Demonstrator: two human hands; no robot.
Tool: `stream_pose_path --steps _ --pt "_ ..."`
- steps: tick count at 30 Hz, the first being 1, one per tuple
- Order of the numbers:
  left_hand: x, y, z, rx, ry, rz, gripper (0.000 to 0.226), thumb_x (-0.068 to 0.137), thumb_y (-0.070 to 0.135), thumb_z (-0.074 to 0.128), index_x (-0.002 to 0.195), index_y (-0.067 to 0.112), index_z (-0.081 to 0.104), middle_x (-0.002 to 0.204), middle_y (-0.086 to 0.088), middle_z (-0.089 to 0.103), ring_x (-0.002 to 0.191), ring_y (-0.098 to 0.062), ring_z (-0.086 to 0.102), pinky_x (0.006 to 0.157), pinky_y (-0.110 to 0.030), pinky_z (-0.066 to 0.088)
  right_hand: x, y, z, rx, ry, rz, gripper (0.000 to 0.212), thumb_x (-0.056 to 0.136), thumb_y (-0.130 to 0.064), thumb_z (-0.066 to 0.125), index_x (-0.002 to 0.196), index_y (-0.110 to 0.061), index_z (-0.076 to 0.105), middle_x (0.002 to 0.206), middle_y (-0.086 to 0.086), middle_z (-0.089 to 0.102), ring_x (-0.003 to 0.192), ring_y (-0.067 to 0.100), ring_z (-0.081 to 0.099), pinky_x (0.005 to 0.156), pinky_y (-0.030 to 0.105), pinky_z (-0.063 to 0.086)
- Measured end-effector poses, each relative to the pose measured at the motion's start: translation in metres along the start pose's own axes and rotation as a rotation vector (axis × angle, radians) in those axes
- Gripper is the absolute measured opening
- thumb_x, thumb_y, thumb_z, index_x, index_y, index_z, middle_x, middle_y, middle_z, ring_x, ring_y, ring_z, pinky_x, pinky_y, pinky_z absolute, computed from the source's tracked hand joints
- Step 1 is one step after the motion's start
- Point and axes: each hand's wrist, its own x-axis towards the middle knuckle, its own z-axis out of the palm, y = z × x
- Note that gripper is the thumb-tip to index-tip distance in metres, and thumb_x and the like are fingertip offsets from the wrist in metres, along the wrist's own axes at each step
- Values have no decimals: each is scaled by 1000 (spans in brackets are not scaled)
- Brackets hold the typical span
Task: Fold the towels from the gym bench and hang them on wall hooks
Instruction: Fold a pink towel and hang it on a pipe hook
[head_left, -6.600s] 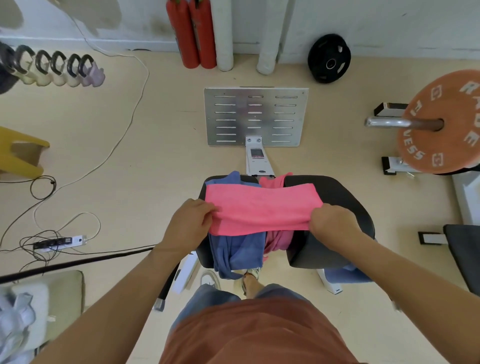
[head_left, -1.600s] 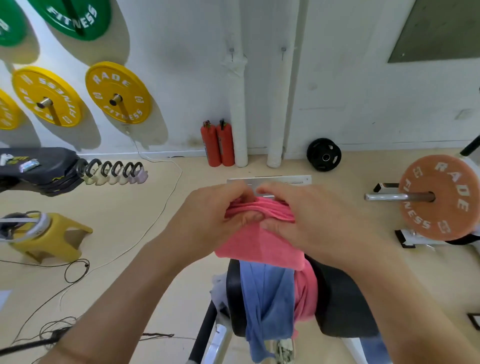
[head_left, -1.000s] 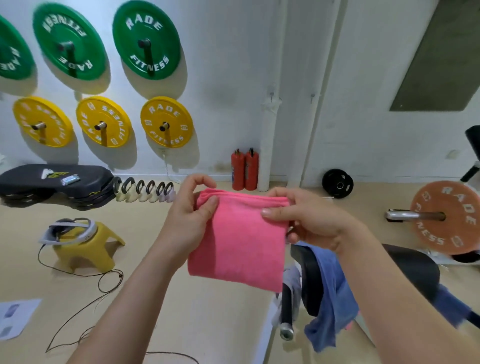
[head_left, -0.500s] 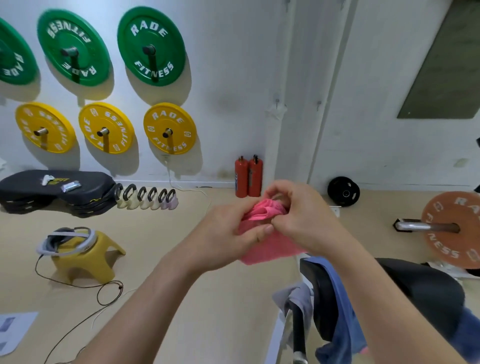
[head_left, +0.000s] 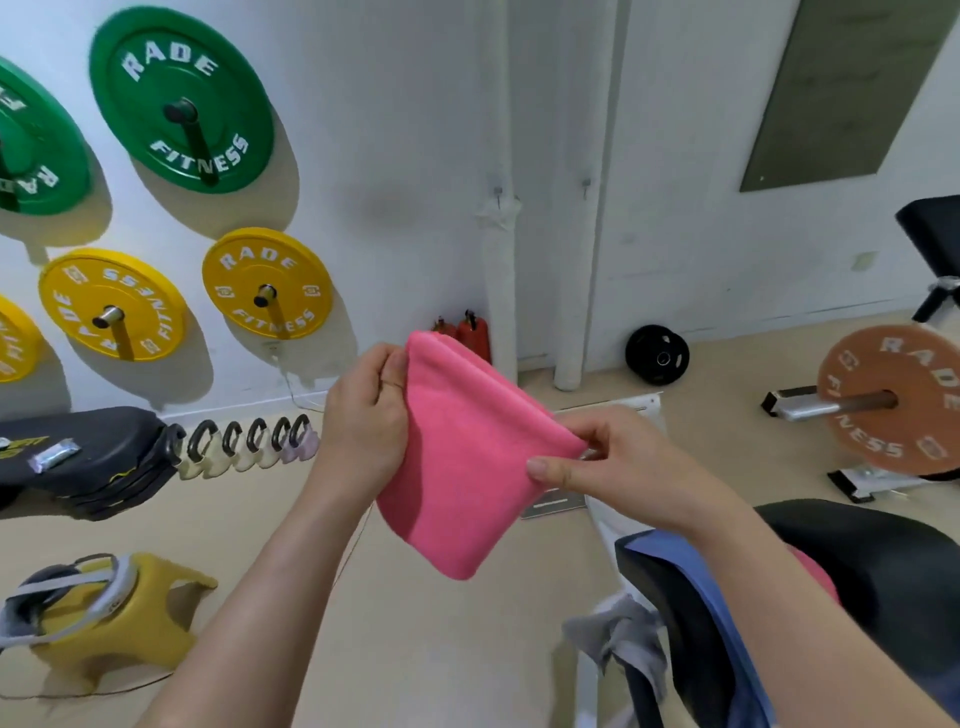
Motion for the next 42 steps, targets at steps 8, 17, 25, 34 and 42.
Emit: stream_pose_path --steps 8,17,25,34,42 --pt "100 -82 -10 -408 -296 -560 57 83 68 48 74 13 60 66 -3 58 59 -19 54 56 -27 41 124 -17 34 -16 237 70 40 76 -44 76 71 -4 74 60 9 54 56 14 44 57 29 34" --pt "192 -117 -18 -545 -269 -282 17 94 29 55 88 22 69 71 -2 57 57 -20 51 43 -30 41 215 -40 41 -327 271 37 52 77 -46 71 58 1 56 52 8 40 48 15 34 51 33 30" --pt "284 -118 44 -644 -196 -382 21 99 25 47 80 18 53 68 1 49 60 -12 42 56 -28 37 294 -10 10 307 341 42 12 72 -13 79 74 -17 68 70 3 63 67 13 57 66 31 49" --pt "403 -90 164 -473 -160 -301 21 100 33 41 89 21 53 75 2 50 63 -12 43 59 -28 39 432 103 -80 1277 309 252 38 82 -31 68 112 -8 65 92 10 55 86 24 50 78 39 41" --pt "495 -69 235 -406 -256 -132 18 92 22 59 101 35 52 74 5 63 55 -7 56 50 -21 46 527 156 -141 459 477 431 23 91 -21 62 111 -10 61 91 7 70 73 15 65 65 28 52"
